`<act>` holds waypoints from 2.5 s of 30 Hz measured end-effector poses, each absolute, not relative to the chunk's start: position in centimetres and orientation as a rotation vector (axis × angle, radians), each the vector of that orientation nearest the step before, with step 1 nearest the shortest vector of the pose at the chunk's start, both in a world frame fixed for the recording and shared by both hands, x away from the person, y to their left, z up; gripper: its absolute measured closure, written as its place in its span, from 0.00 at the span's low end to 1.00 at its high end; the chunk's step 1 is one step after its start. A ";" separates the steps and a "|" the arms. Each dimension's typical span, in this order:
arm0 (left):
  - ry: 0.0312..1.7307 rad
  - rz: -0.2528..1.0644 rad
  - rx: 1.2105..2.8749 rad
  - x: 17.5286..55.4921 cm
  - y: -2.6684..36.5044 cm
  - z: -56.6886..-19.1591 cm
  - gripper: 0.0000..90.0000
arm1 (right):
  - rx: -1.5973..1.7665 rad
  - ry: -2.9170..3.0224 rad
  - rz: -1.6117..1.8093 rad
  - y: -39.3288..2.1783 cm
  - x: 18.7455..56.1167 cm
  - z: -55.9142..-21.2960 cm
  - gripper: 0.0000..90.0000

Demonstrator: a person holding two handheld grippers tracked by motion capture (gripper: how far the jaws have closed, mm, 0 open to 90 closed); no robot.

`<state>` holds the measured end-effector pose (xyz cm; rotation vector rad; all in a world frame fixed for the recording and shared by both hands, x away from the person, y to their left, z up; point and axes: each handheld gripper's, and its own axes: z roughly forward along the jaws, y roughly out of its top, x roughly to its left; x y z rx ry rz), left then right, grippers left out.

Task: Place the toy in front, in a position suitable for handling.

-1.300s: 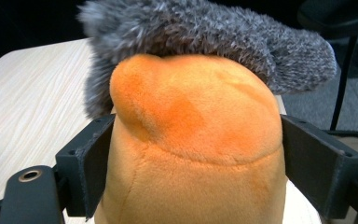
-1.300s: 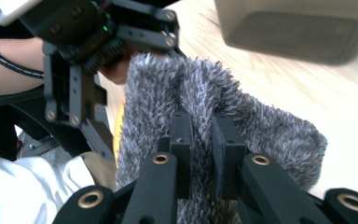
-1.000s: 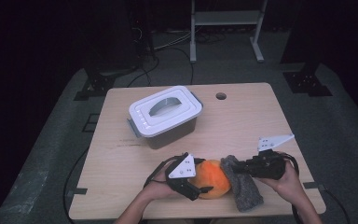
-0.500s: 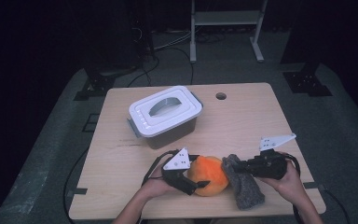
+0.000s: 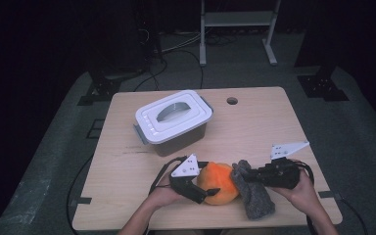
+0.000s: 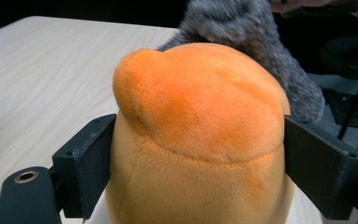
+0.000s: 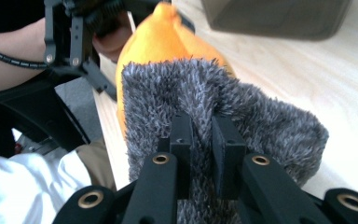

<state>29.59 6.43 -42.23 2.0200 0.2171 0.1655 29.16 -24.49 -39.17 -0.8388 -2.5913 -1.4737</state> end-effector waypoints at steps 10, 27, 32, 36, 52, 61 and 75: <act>0.210 0.181 2.025 29.5 6.5 -42.1 0.16 | -0.836 -2.630 -1.445 -24.2 29.1 -39.3 0.88; 0.237 0.114 2.066 30.1 6.2 -42.9 0.06 | -0.833 -2.647 -1.439 -24.1 29.0 -39.4 0.88; 0.213 0.113 2.070 30.0 6.1 -43.1 0.22 | -0.863 -2.621 -1.433 -24.7 29.3 -39.8 0.88; 0.136 0.130 2.092 29.4 5.8 -42.9 0.29 | -0.850 -2.626 -1.518 -24.7 29.0 -38.4 0.89; 0.127 0.266 2.088 28.6 5.2 -42.1 0.32 | -0.845 -2.568 -1.536 -24.7 29.3 -39.0 0.88; 0.186 0.307 2.111 28.9 5.8 -41.4 0.28 | -0.815 -2.601 -1.645 -23.5 28.5 -37.2 0.88; 0.295 0.144 2.097 30.5 5.6 -43.6 0.04 | -0.907 -2.620 -1.459 -24.7 29.8 -40.4 0.88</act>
